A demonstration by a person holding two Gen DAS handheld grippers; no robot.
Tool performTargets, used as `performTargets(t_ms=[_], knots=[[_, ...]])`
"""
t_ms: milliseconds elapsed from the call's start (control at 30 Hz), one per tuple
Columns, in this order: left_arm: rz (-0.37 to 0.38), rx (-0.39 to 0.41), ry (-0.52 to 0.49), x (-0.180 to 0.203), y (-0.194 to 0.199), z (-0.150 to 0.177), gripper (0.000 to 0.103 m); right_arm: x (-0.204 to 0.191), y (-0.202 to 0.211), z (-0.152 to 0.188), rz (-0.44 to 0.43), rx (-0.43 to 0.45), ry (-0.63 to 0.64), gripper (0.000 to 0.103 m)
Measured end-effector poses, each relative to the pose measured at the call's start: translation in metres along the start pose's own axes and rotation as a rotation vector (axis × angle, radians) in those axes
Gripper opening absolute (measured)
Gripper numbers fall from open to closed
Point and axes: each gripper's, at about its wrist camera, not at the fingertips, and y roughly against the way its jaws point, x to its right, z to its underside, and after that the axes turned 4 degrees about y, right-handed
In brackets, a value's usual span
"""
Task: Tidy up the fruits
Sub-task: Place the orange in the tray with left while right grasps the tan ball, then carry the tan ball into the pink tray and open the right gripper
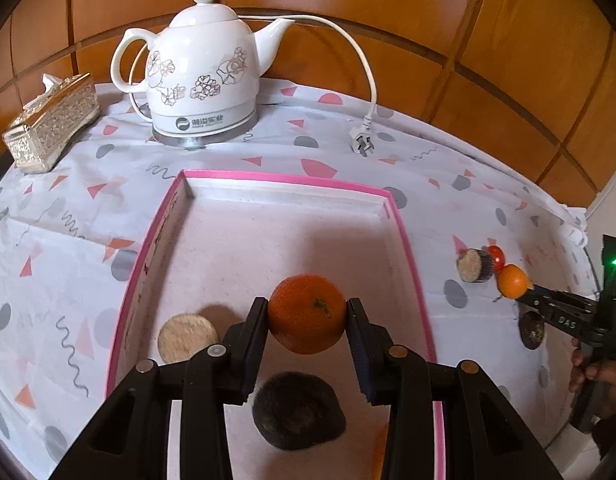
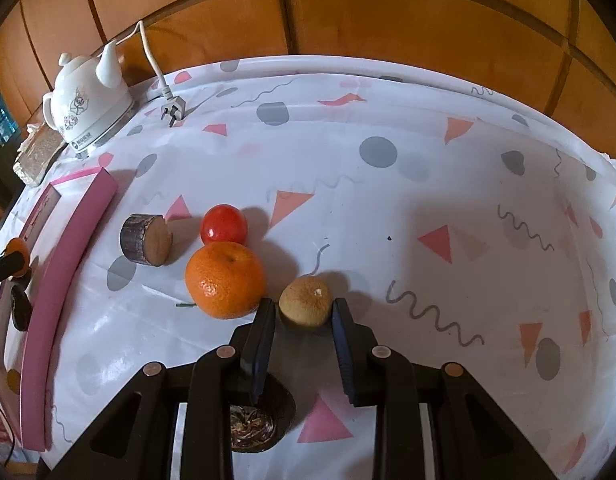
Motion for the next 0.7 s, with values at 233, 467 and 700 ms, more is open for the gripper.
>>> performTargets(t_ms=[233,467,700], knots=[[-0.013,0.017,0.039,-0.004,0.003,0.003,0.058,-0.004,-0.001,-0.001,0.046,0.027,0.002,0.025],[-0.083,0.046,0.037,-0.002,0.020,0.020,0.058,-0.003,0.014,0.004,0.081,0.077,-0.016,0.025],[-0.059,0.056,0.059,0.002,0.037,0.035,0.060,-0.010,0.042,0.010,0.099,0.142,-0.025,0.025]])
